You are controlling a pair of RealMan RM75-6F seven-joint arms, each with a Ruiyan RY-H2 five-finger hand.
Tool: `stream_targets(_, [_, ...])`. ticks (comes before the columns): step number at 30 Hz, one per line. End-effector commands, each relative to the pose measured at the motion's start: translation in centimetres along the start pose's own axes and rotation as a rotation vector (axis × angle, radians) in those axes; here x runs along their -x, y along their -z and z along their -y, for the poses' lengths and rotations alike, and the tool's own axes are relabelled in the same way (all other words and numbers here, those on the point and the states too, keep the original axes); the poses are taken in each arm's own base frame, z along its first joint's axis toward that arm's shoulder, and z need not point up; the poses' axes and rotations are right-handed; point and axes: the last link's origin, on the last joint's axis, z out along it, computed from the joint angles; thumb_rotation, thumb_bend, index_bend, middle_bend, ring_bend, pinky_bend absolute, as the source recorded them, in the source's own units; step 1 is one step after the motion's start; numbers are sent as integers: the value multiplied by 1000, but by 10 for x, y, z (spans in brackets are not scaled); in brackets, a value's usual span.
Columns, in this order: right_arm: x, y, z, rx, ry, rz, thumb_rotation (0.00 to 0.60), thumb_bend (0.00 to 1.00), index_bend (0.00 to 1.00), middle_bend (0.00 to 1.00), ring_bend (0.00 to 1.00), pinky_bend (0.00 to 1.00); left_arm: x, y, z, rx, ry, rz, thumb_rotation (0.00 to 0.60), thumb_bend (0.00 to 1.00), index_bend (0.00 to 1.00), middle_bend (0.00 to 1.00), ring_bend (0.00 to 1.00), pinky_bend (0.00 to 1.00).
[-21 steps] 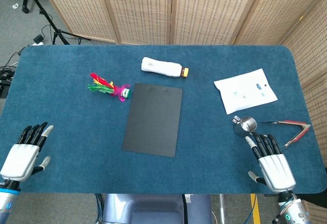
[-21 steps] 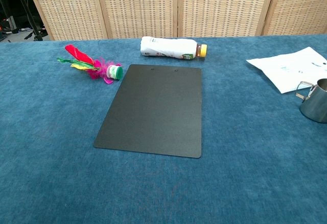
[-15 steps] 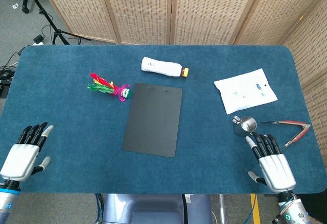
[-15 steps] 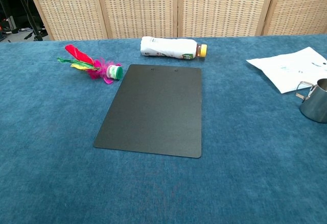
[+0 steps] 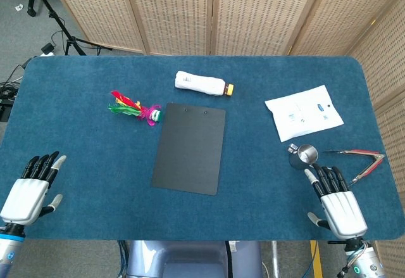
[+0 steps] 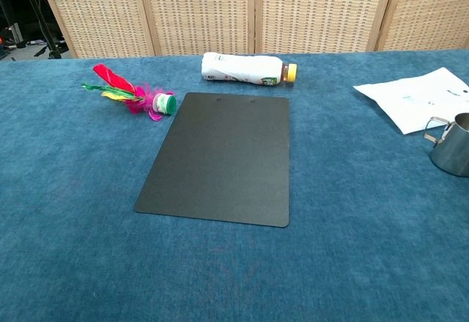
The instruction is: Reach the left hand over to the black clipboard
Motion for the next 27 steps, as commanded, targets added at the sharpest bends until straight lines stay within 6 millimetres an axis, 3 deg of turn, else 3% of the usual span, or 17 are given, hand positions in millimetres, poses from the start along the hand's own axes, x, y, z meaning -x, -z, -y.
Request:
stream_targets(1, [0, 0, 0, 0, 1, 1, 600, 182, 0, 0, 0, 0, 0, -1, 0, -1, 2, 2, 600, 325, 0, 0, 0, 0])
stream_targets(12, [3, -2, 1, -2, 7, 14, 600, 184, 0, 0, 0, 0, 1, -6, -2, -4, -10, 13, 600, 376, 0, 0, 0, 0])
stream_targets(15, [4, -1, 3, -6, 7, 14, 600, 184, 0, 0, 0, 0, -1, -13, -3, 1, -34, -20, 600, 408, 0, 15, 59, 65])
stream_targets(17, [4, -1, 3, -7, 6, 14, 600, 184, 0, 0, 0, 0, -3, -20, -4, 10, -44, -45, 600, 439, 0, 108, 200, 174])
stream_targets(22, [2, -2, 3, -3, 3, 8, 600, 185, 0, 0, 0, 0, -13, -50, -12, 59, -34, -43, 600, 584, 0, 481, 532, 387])
stream_targets(27, [1, -1, 3, -5, 0, 4, 600, 188, 0, 0, 0, 0, -23, -87, -28, 139, -21, 39, 600, 687, 0, 636, 640, 477])
